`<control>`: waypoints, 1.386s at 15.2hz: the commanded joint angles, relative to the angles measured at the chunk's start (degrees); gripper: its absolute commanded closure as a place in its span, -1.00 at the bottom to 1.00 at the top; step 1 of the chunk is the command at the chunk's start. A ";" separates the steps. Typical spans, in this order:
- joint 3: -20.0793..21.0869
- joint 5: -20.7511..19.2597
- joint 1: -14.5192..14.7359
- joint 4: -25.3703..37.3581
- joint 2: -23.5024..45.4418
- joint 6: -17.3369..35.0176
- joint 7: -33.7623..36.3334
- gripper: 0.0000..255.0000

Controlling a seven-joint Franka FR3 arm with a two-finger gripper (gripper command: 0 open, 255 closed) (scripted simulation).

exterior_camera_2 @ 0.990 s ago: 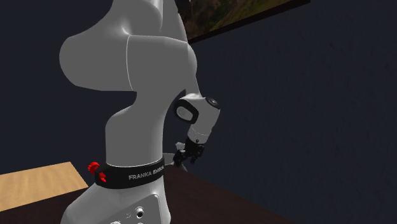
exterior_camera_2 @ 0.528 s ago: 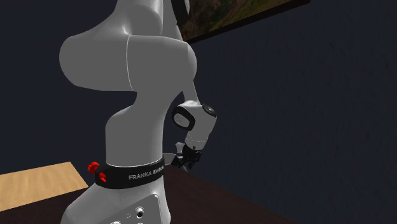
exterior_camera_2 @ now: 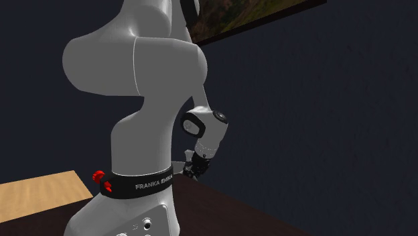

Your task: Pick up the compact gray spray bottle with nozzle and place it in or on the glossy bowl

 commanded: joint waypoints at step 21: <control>-1.91 -11.26 1.72 -6.03 -12.76 3.63 10.44 1.00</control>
